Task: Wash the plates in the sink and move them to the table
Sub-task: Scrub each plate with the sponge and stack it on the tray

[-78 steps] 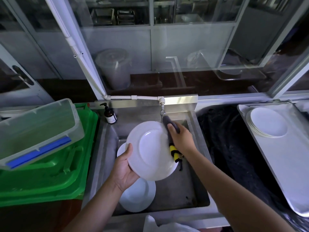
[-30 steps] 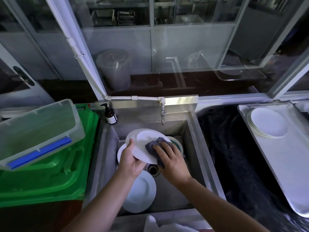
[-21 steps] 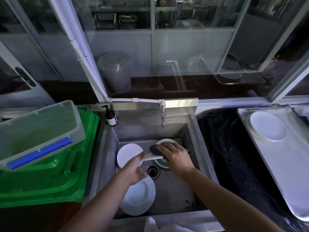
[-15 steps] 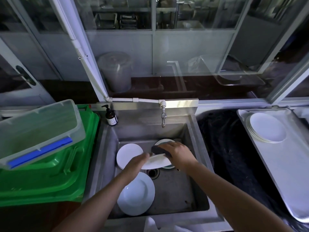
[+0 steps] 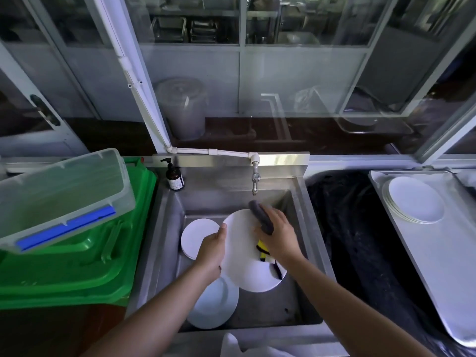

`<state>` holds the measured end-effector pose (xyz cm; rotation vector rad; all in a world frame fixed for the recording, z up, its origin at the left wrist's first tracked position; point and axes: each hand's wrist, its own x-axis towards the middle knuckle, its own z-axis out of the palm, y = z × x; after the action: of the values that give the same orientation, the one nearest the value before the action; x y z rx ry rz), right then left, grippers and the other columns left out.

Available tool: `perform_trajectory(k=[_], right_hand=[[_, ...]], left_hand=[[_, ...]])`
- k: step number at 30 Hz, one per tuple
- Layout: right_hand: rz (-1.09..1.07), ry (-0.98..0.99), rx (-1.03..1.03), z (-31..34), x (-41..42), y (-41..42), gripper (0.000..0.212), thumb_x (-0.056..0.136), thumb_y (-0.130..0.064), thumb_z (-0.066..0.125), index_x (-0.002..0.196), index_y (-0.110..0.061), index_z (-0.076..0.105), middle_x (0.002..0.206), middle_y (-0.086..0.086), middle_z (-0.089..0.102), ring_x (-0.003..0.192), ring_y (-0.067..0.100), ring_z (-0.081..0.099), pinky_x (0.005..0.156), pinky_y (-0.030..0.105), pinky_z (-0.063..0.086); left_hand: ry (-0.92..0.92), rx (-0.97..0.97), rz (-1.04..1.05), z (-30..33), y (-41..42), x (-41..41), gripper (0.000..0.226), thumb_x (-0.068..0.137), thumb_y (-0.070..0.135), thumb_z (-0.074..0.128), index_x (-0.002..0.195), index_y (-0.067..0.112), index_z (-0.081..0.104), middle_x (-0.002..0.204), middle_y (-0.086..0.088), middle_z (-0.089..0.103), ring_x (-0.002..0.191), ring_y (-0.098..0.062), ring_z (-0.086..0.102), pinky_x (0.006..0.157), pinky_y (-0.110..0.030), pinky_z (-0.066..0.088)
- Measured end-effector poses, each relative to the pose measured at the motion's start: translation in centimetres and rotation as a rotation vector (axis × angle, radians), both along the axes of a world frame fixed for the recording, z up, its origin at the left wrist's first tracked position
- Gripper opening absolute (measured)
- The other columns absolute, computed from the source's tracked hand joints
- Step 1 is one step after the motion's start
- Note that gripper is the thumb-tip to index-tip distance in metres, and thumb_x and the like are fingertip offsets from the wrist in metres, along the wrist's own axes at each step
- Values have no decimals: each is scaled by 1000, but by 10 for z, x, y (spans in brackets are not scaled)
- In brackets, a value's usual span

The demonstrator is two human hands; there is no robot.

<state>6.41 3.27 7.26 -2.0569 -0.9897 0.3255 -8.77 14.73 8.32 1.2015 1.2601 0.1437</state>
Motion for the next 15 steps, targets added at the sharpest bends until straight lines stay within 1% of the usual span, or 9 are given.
perform_trajectory(k=[2,3,5,6,8,9,11,13,15], right_hand=[[72,-163,-53,-13,-22,0,58,93,-37,67,148,-31,49,156,-1,44,148,20,32,116,37,34],[86,-222,-79,-19,-31,2,55,97,-47,56,150,-33,47,159,0,39,150,23,27,118,39,30],[101,-227,-90,-24,-46,6,54,102,-55,37,150,-32,47,161,3,37,151,29,27,121,42,27],[128,-229,-83,-25,-50,8,54,103,-53,34,149,-29,49,159,5,40,149,31,31,121,45,30],[224,-318,-20,-28,-57,9,49,106,-46,38,144,-23,56,152,9,50,145,32,40,116,50,36],[276,-372,23,-31,-59,6,46,106,-43,40,143,-21,57,150,9,52,144,31,41,117,49,36],[369,-414,48,-34,-56,-6,43,106,-41,44,143,-24,57,153,4,49,144,28,41,119,44,33],[385,-418,-16,-34,-47,-21,42,106,-46,42,144,-32,55,156,-1,45,144,27,42,117,41,35],[323,-415,-135,-31,-34,-32,45,106,-53,34,144,-38,52,157,-5,43,143,27,42,114,45,39]], left_hand=[[-43,-90,89,1,-3,7,57,100,63,46,95,10,66,94,-8,72,88,-30,68,74,-35,49],[-45,-93,109,3,-6,10,57,100,62,47,98,10,68,97,-8,75,91,-30,71,76,-36,53],[-59,-88,163,4,-8,12,53,100,59,50,96,10,70,95,-8,76,91,-29,72,81,-38,57],[-91,-108,197,5,-8,12,49,101,56,52,94,11,70,94,-9,76,89,-29,72,82,-39,58],[-162,-150,266,3,-4,9,43,101,51,54,93,11,68,98,-10,74,91,-29,71,85,-40,58],[-190,-164,289,2,-1,6,43,102,50,54,96,10,68,101,-12,74,94,-30,71,89,-41,58],[-230,-194,326,0,5,1,46,103,48,53,106,5,69,106,-15,74,99,-32,71,96,-47,57],[-258,-205,342,0,7,-4,45,104,47,51,110,5,67,107,-14,74,99,-32,71,98,-49,56],[-254,-201,328,2,7,-10,40,105,47,50,106,10,65,105,-11,73,99,-31,70,98,-50,55]])
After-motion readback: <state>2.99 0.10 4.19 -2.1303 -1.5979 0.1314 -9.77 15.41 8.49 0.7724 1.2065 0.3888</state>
